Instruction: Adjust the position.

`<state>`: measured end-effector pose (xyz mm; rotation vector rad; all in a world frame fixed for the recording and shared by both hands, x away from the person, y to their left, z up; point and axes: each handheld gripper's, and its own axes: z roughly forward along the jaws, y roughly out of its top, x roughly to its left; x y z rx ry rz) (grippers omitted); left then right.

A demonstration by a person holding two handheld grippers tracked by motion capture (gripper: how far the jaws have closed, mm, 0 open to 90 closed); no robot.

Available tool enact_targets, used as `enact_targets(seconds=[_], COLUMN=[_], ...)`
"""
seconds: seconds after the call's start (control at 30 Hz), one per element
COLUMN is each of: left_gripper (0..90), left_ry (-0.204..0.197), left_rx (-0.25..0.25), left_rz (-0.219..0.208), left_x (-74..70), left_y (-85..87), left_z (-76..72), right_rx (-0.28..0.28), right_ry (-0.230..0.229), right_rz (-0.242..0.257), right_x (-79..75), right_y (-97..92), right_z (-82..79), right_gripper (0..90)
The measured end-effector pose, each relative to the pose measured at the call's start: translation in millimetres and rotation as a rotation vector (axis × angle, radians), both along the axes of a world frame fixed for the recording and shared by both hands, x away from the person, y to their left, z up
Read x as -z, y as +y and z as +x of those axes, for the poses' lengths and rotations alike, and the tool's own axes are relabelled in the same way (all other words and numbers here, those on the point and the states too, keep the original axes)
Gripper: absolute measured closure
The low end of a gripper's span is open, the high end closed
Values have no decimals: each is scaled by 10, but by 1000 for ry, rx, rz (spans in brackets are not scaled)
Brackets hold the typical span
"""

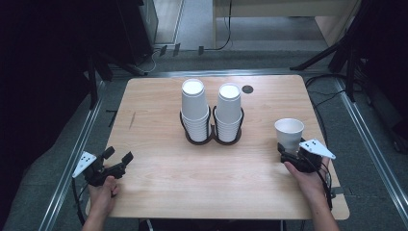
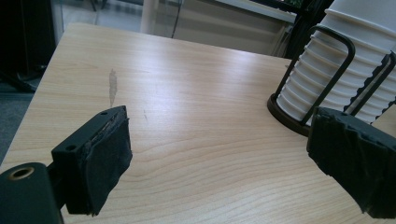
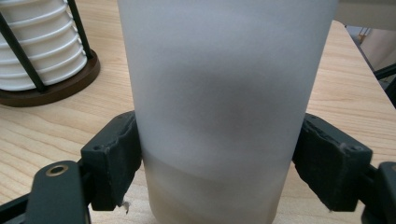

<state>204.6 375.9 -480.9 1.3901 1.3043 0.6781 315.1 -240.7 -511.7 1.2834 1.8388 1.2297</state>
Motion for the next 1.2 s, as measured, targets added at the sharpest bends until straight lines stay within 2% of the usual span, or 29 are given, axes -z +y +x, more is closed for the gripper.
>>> enact_targets(seconds=[0.1,0.37,0.6,0.73,0.83,1.03,1.2], left_gripper=[64,64,64,64,64,64,64], left_ry=[-1,-2,-2,-1,1,3,2], left_rx=[2,6,10,11,10,9,6], left_rz=[0,0,2,-1,-3,-3,1], left_x=[0,0,-1,-1,1,3,4], left_y=[1,2,0,1,5,6,-9], left_z=[0,6,5,2,4,4,-2], right_rx=[5,-14,-58,-79,-86,-86,-77], right_ry=[-4,30,44,44,34,1,-29], right_rz=[-2,10,-3,5,27,25,103], right_x=[4,11,9,1,-15,-77,-154], right_y=[-5,-61,-27,-32,-57,-133,-308], right_z=[-5,-27,-37,-44,-63,-152,-241], right_gripper=[205,191,56,0,0,0,0])
